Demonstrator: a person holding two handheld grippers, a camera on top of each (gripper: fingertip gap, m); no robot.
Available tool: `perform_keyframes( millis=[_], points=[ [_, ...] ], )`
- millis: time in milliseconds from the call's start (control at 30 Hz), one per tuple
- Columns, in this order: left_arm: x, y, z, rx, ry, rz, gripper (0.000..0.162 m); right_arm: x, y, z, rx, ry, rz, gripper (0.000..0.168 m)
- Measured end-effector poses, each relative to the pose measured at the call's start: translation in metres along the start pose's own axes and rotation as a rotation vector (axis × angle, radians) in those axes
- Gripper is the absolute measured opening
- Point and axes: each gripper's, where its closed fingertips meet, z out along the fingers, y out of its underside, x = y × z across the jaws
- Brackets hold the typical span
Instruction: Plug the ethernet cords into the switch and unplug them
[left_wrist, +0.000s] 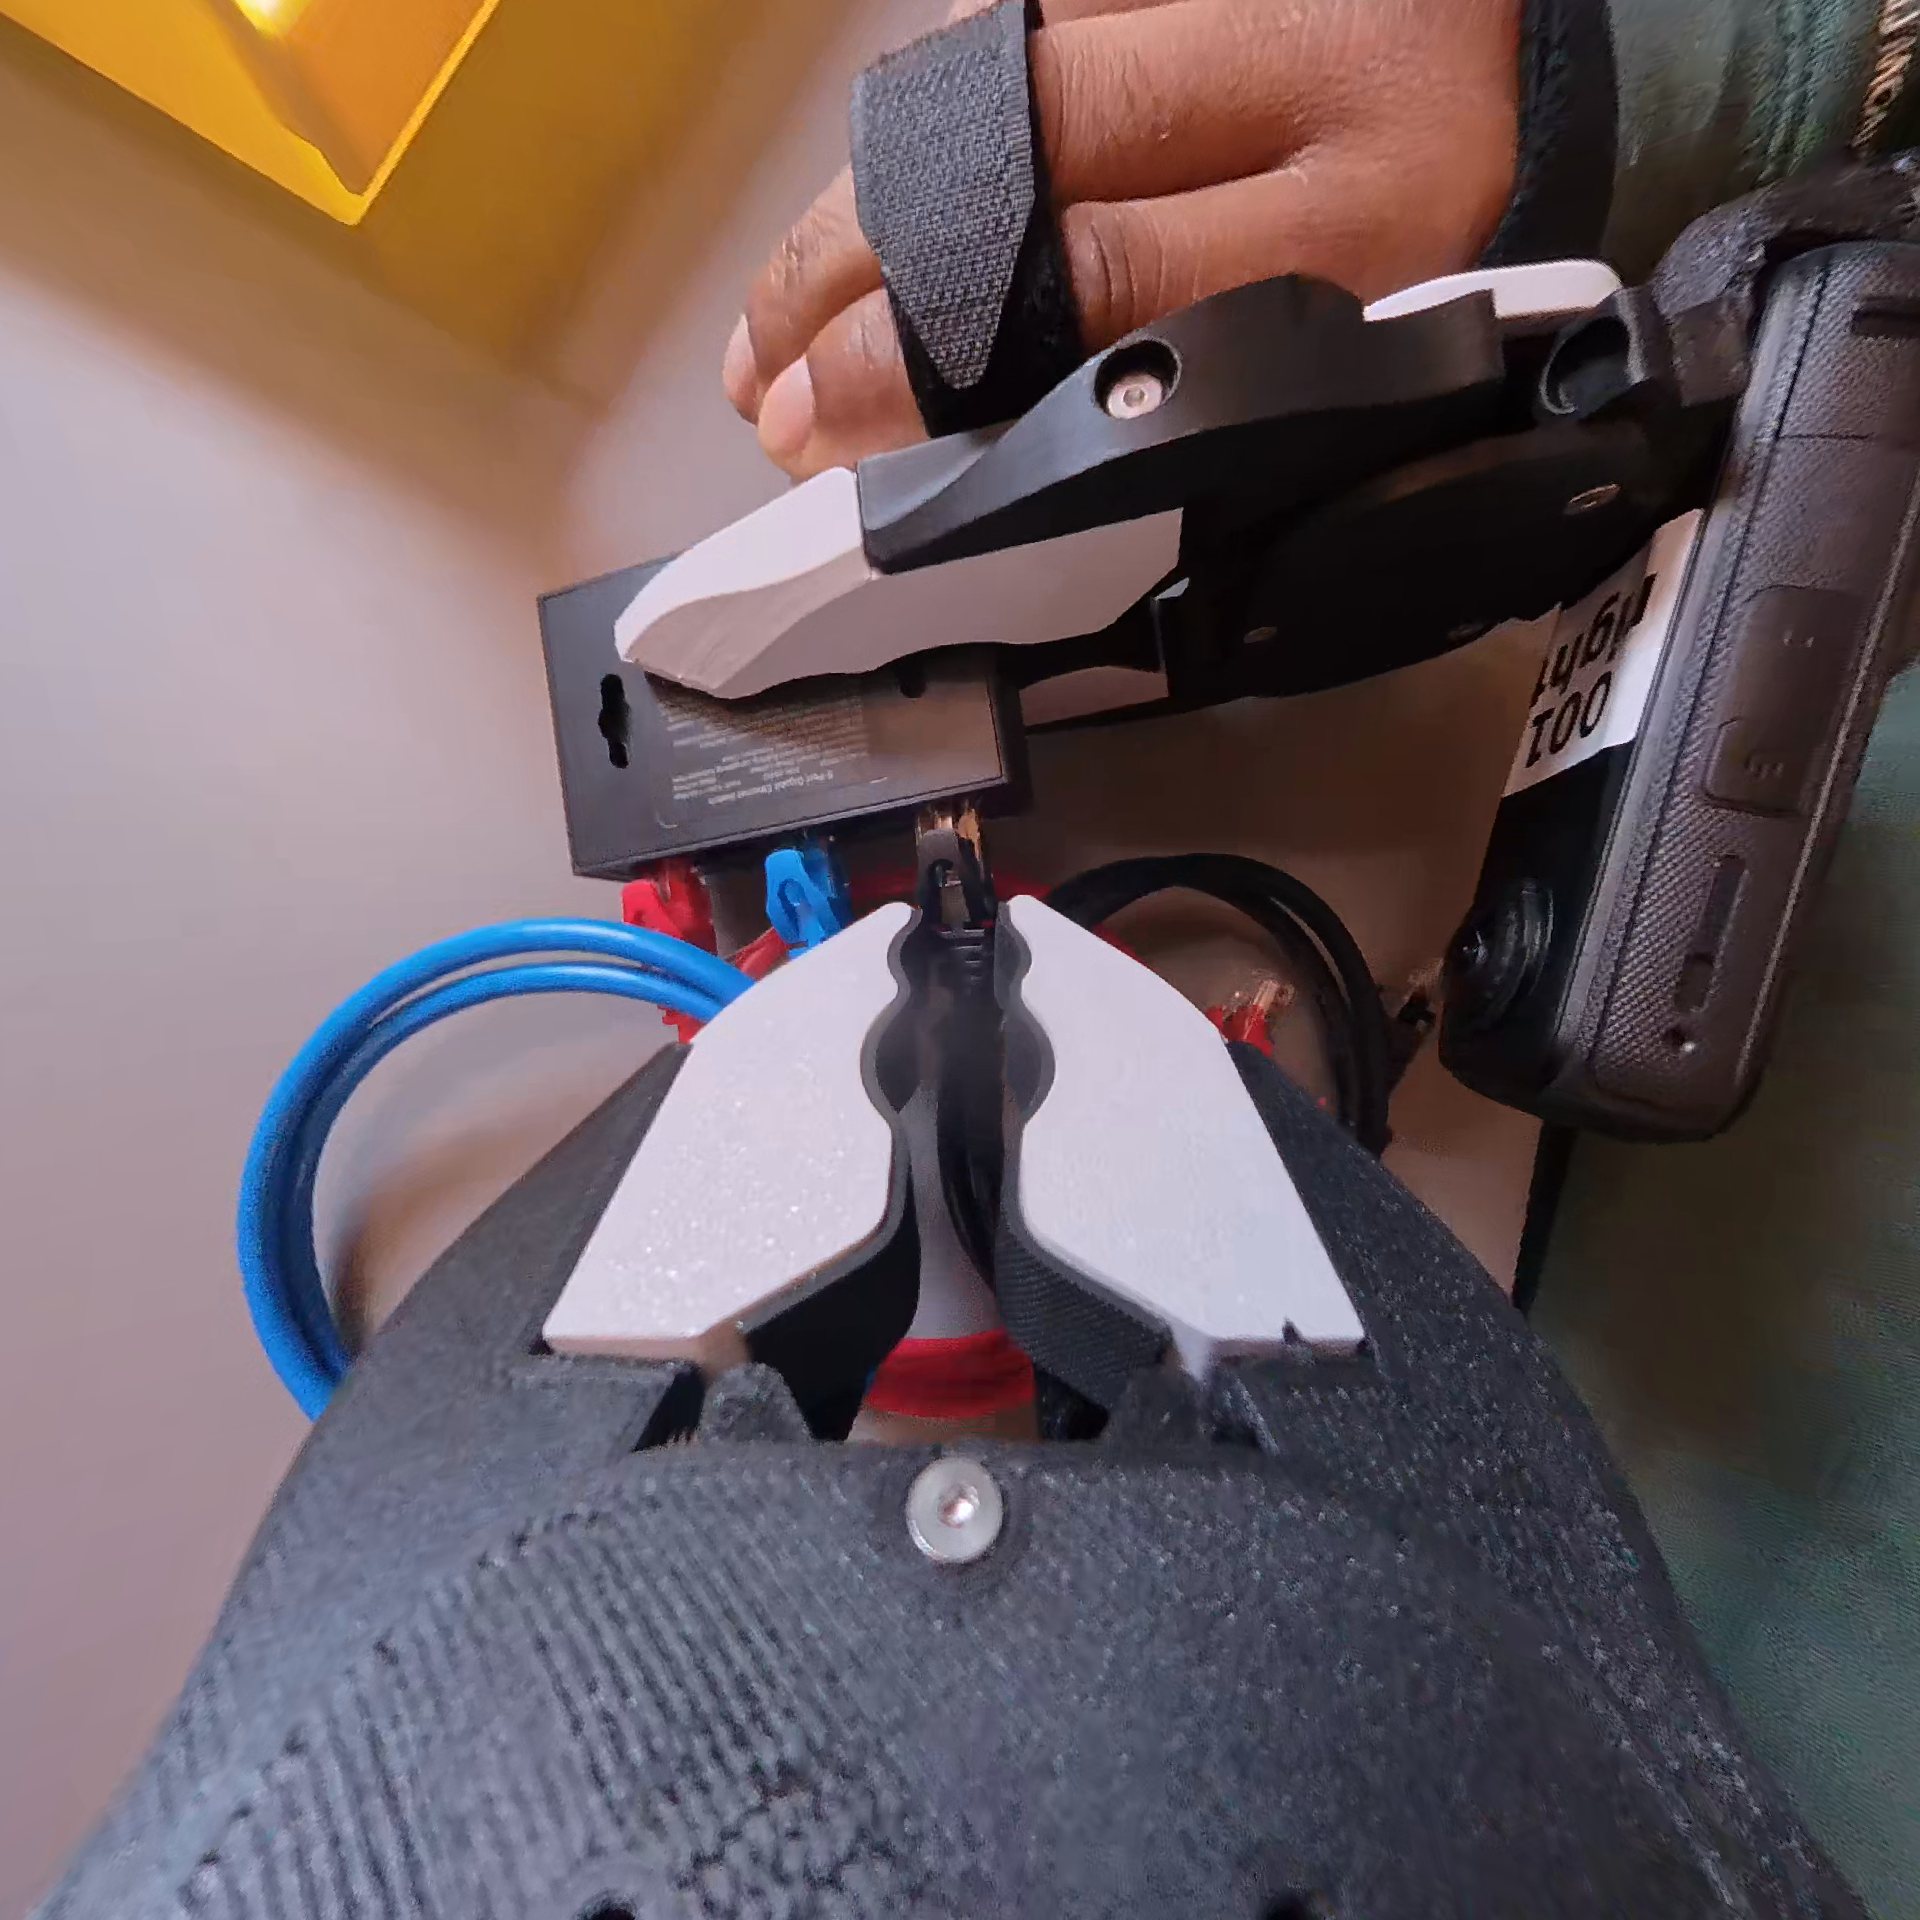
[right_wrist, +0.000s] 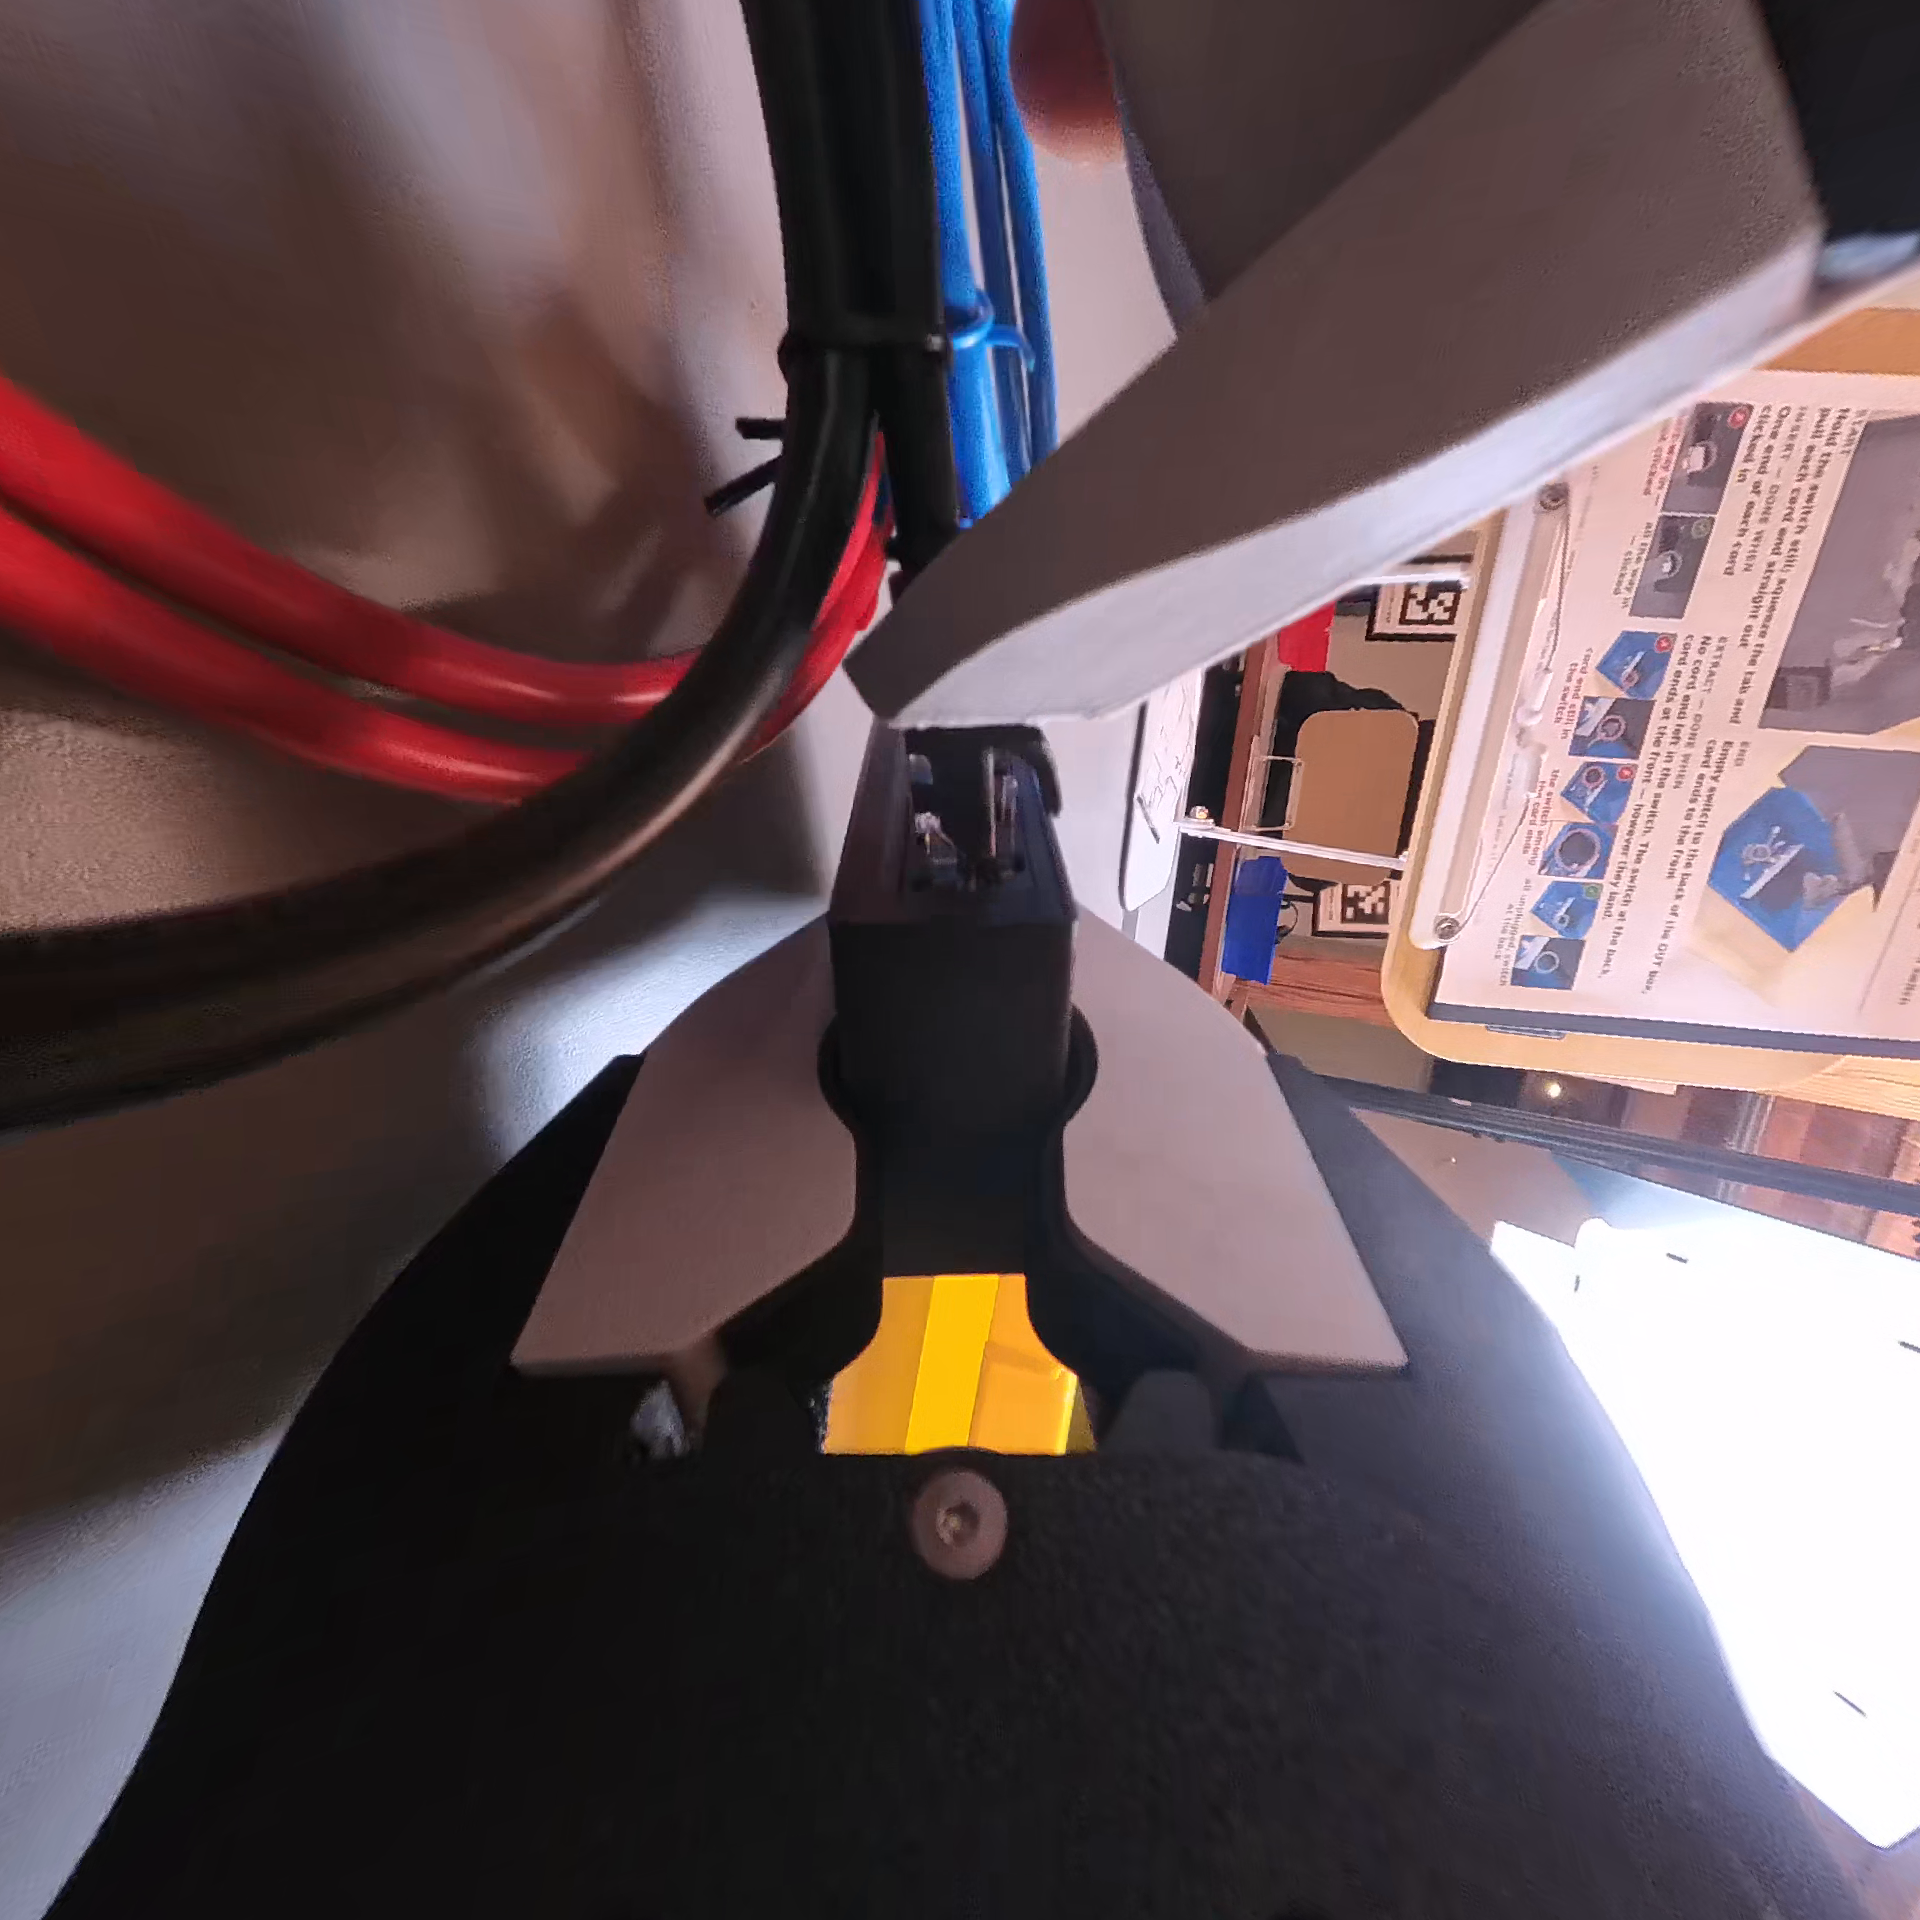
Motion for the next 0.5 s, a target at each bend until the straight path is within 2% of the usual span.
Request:
perform_keyframes(
  millis=[33,167,300,367,400,433,500],
  points=[
    [0.001,-0.002,-0.001,0.009,0.007,0.0,0.011,0.0,-0.001,0.0,0.005,0.0,0.004,0.028],
    [0.002,0.001,0.005,-0.022,0.002,0.013,0.011,-0.006,-0.001,0.002,-0.006,-0.012,-0.027,0.028],
    [0.001,-0.007,-0.003,0.079,0.028,0.004,0.013,0.002,0.002,0.0,0.01,-0.012,0.03,0.029],
    [0.008,-0.016,-0.023,0.157,0.038,0.059,0.014,0.02,-0.002,-0.007,0.072,0.044,0.073,0.03],
    [0.01,-0.021,-0.04,0.209,0.039,0.075,0.021,0.029,-0.002,-0.01,0.088,0.08,0.081,0.03],
    [0.01,-0.026,-0.06,0.279,0.028,0.092,0.029,0.037,0.0,-0.014,0.105,0.12,0.089,0.03],
    [0.004,-0.034,-0.107,0.458,-0.013,0.102,0.036,0.052,0.008,-0.024,0.131,0.204,0.097,0.03]
  ],
)
